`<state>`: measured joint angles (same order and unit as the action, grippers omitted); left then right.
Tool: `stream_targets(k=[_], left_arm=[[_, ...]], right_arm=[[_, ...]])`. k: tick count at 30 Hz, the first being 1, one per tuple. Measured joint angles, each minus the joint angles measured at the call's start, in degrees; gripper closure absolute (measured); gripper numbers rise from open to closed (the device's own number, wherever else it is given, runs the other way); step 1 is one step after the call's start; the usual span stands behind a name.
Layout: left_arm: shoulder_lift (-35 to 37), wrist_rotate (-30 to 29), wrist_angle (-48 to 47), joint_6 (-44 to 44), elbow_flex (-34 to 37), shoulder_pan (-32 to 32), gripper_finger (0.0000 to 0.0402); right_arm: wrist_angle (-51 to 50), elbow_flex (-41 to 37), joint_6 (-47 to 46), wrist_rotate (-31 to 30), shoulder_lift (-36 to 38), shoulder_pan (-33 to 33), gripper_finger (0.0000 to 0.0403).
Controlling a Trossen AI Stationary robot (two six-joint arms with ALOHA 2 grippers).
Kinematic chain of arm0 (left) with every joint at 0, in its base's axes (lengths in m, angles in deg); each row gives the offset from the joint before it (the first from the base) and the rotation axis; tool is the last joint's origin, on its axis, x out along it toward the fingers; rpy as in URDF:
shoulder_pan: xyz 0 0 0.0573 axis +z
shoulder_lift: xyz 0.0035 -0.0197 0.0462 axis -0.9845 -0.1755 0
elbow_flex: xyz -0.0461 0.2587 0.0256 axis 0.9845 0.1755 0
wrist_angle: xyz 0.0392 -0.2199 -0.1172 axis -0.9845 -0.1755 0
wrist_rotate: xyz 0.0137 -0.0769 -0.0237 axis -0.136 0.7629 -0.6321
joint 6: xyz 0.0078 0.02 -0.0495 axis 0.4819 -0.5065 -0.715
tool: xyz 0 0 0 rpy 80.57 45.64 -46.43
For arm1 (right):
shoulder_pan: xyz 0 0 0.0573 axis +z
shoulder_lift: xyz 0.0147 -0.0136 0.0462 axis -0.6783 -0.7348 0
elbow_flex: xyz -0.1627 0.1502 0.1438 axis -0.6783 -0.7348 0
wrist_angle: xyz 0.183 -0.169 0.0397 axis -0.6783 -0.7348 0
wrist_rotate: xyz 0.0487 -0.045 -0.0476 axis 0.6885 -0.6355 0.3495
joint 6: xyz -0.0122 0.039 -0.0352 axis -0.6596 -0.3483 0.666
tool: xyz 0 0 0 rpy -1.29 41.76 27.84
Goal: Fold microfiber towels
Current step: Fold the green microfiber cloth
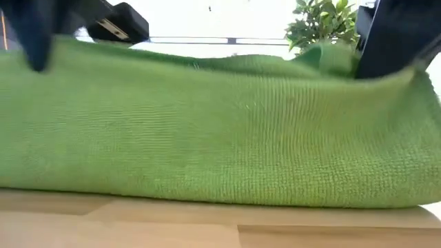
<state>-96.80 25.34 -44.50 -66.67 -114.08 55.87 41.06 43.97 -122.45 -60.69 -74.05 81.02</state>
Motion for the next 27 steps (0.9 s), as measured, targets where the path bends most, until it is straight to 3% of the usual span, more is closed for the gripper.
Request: stream_targets(k=[7, 11, 18, 23, 27], left_arm=[[-0.02, -8.20, -1.33, 4.16, 1.42, 4.97, 0.0401], [-0.02, -9.27, 0.20, 4.28, 4.74, 9.06, 0.0401], [-0.02, -9.56, 6.24, 7.72, 8.09, 15.37, 0.0401], [-0.02, -12.70, 7.74, 9.80, 8.13, 19.75, 0.0401], [-0.02, -13.41, 8.19, 10.58, 8.13, 23.40, 0.0401]], right_arm=[[-4.85, -1.54, 6.39, 0.95, 0.32, -5.19, 0.0403], [-0.62, -9.87, 7.03, 2.59, 2.86, -8.80, 0.0403], [17.79, -27.03, 7.64, 1.07, 13.15, -13.27, 0.0403], [18.55, -35.07, 5.17, -0.84, 19.83, -16.30, 0.0403], [18.77, -37.61, 8.42, -2.04, 22.01, -18.79, 0.0403]])
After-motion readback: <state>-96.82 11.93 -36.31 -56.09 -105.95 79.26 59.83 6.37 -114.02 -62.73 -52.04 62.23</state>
